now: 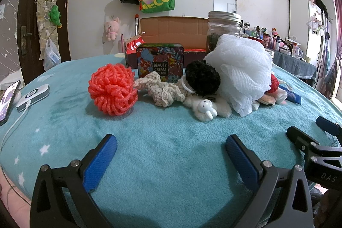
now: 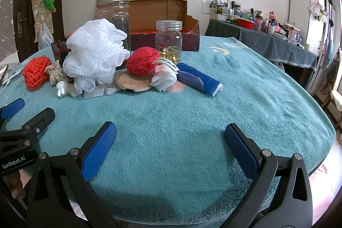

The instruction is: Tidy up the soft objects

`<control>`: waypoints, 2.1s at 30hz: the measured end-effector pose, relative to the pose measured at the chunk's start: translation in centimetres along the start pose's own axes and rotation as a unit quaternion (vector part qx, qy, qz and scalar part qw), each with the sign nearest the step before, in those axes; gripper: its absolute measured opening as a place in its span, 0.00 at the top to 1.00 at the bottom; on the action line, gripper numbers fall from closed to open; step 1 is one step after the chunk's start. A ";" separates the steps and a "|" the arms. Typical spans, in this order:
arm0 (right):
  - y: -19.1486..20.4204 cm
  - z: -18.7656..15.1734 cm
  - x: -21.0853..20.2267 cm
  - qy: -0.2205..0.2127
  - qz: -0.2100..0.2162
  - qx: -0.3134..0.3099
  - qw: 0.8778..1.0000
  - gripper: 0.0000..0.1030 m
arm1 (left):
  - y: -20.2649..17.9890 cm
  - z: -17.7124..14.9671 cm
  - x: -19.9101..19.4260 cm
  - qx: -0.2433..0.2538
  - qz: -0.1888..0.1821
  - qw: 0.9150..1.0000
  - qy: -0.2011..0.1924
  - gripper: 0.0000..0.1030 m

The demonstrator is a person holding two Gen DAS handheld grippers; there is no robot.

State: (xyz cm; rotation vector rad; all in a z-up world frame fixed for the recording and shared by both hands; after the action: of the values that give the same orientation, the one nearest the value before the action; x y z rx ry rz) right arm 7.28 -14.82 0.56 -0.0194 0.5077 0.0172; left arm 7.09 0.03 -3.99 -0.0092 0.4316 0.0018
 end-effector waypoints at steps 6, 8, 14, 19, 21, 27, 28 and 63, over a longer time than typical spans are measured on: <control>0.0 0.0 0.0 0.000 0.000 0.000 1.000 0.00 | 0.0 0.0 0.0 -0.001 0.000 1.000 0.000 0.00; 0.0 0.0 0.0 0.000 0.000 0.000 1.000 0.00 | 0.0 0.0 0.0 -0.001 -0.001 1.000 0.002 0.00; 0.0 0.0 0.0 0.000 0.000 0.000 1.000 0.00 | 0.1 0.1 -0.1 -0.002 -0.001 1.000 0.003 0.00; 0.0 0.0 -0.1 0.003 0.002 0.002 1.000 0.00 | 0.1 -0.2 0.0 -0.008 -0.010 1.000 0.007 0.00; 0.0 0.1 -0.1 0.008 0.007 0.005 1.000 0.00 | 0.3 -0.1 -0.2 -0.014 -0.017 1.000 0.009 0.00; -0.5 2.3 0.0 -0.001 0.041 0.026 0.999 0.00 | 1.4 1.7 -0.7 -0.027 -0.018 0.999 0.000 0.00; -0.5 2.7 -0.1 -0.005 0.043 0.027 0.999 0.00 | 1.5 2.1 -0.8 -0.028 -0.020 0.999 0.001 0.00; 6.8 9.2 3.1 0.018 0.234 0.009 0.972 0.62 | 6.0 5.8 2.5 -0.031 -0.046 0.996 0.076 0.54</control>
State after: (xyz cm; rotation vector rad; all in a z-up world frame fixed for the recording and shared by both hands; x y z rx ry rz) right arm 14.28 -7.72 6.95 0.1189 0.5389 0.4751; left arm 11.77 6.13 0.20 -0.0902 0.5821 -0.0760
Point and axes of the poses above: each gripper's, at about its wrist camera, not at the fingertips, and x roughly the way its jaws point, y to its left, z to its top, the point moved 8 cm from there along x, roughly the way its jaws point, and after that the axes turned 5 degrees about -y, right-handed, at the moved point
